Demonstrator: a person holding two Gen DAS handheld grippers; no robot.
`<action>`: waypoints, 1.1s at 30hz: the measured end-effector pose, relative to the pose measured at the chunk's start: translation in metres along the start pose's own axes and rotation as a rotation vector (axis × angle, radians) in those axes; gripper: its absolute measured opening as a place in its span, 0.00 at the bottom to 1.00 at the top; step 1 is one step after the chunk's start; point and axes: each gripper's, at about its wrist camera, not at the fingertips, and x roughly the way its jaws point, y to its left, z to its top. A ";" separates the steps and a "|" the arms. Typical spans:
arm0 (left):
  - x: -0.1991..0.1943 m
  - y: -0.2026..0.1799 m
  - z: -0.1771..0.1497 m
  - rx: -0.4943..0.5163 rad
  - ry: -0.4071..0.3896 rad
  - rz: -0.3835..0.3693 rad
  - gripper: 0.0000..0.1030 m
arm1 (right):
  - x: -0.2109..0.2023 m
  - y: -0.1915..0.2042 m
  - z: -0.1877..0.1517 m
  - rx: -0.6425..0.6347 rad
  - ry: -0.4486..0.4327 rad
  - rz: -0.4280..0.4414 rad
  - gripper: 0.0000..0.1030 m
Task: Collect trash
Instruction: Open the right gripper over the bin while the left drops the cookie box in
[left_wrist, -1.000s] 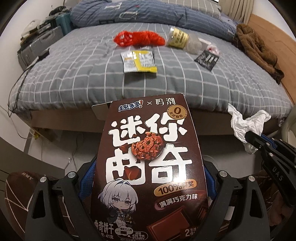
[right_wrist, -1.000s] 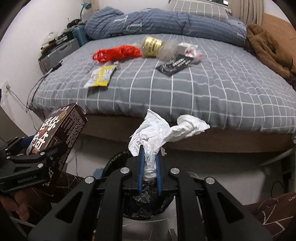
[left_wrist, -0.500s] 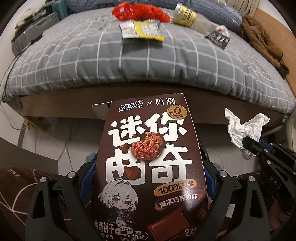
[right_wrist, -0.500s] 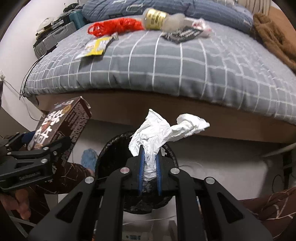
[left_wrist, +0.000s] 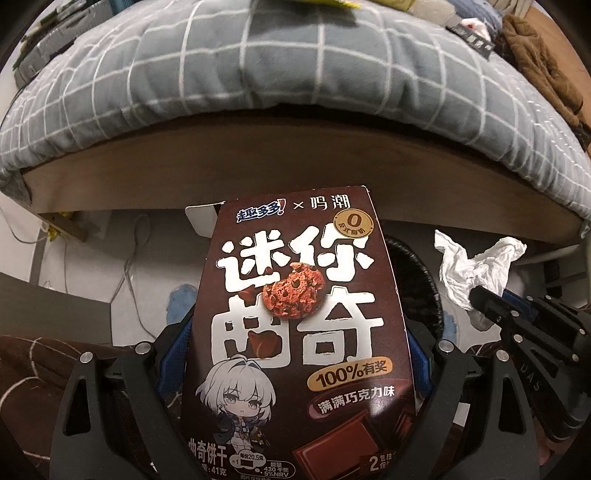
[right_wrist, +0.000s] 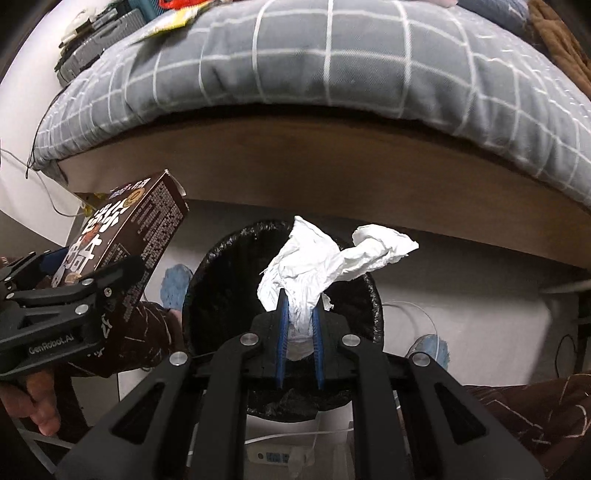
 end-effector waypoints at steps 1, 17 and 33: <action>0.001 0.002 0.000 -0.004 0.004 0.002 0.86 | 0.003 0.002 0.000 -0.008 0.006 0.000 0.12; 0.003 0.002 0.005 -0.031 0.025 0.019 0.86 | 0.019 0.014 -0.005 -0.061 0.024 -0.024 0.49; 0.008 -0.029 0.001 0.066 0.027 -0.043 0.86 | -0.023 -0.055 -0.015 0.062 -0.078 -0.126 0.85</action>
